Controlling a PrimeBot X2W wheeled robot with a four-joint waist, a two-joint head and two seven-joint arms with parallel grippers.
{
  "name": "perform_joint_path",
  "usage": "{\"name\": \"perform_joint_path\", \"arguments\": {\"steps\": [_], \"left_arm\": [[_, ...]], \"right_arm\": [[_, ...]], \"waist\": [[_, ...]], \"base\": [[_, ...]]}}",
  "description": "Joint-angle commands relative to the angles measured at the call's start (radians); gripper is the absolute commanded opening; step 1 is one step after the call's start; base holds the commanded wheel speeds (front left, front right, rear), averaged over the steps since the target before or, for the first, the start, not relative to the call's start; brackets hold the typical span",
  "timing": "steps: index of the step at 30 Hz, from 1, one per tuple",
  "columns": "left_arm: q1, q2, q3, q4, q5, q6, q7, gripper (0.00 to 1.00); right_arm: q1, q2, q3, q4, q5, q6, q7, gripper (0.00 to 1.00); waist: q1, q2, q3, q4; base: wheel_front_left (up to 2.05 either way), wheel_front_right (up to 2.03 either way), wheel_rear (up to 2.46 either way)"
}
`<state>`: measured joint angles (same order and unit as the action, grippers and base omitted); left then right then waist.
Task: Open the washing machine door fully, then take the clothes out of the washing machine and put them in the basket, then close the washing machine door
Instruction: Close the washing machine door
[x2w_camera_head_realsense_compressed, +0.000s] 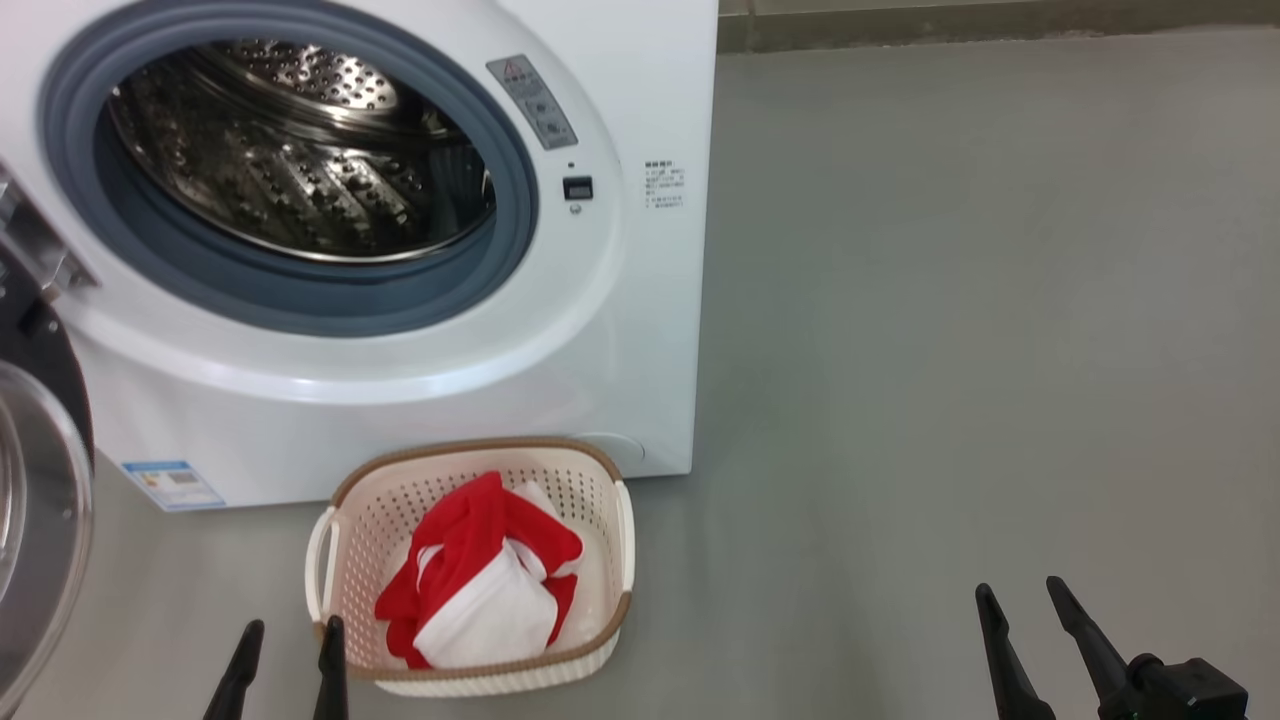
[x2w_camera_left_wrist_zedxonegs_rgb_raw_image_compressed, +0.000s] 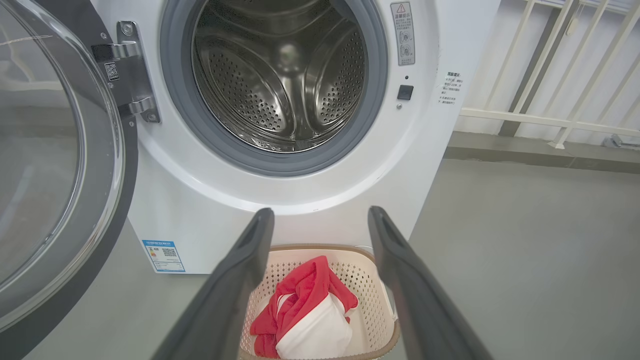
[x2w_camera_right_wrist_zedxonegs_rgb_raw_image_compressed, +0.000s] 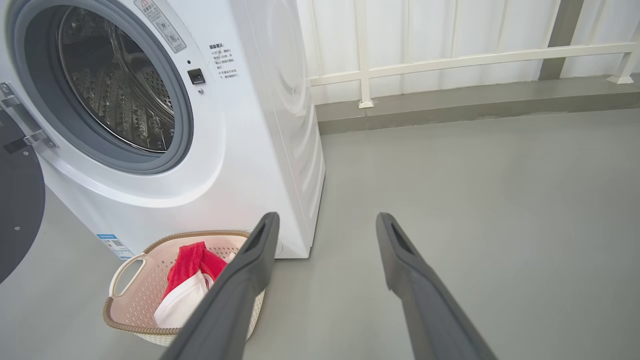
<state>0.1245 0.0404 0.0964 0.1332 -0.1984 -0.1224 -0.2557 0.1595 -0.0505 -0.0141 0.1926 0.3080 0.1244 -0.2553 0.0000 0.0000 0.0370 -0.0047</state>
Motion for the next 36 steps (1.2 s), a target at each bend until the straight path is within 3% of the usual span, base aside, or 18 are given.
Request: {"name": "perform_joint_path", "arguments": {"steps": [1,22,29,36], "left_arm": [[-0.023,0.010,0.030,-0.030,-0.002,0.001,-0.006,1.00],[-0.020,0.010,0.002,-0.022,-0.004,-0.005,-0.006,1.00],[-0.023,0.010,-0.008,-0.011,-0.018,0.012,-0.006,1.00],[0.001,0.010,-0.015,-0.010,-0.034,0.048,-0.006,1.00]], "right_arm": [[-0.024,-0.010,0.023,-0.025,0.001,0.006,-0.006,1.00],[-0.011,-0.013,0.029,-0.018,0.002,0.006,-0.006,1.00],[-0.011,-0.027,0.044,-0.010,0.005,0.006,-0.006,1.00],[-0.007,-0.040,0.067,0.002,0.010,0.006,-0.006,1.00]], "waist": [[0.0000,0.0000,0.000,0.000],[0.0000,0.0000,-0.012,0.029],[0.0000,0.0000,-0.016,0.113],[0.0000,0.0000,-0.038,0.244]], "base": [[-1.34,1.34,0.00],[-0.25,0.25,0.00],[0.00,0.00,0.00],[0.00,0.00,0.00]]}}
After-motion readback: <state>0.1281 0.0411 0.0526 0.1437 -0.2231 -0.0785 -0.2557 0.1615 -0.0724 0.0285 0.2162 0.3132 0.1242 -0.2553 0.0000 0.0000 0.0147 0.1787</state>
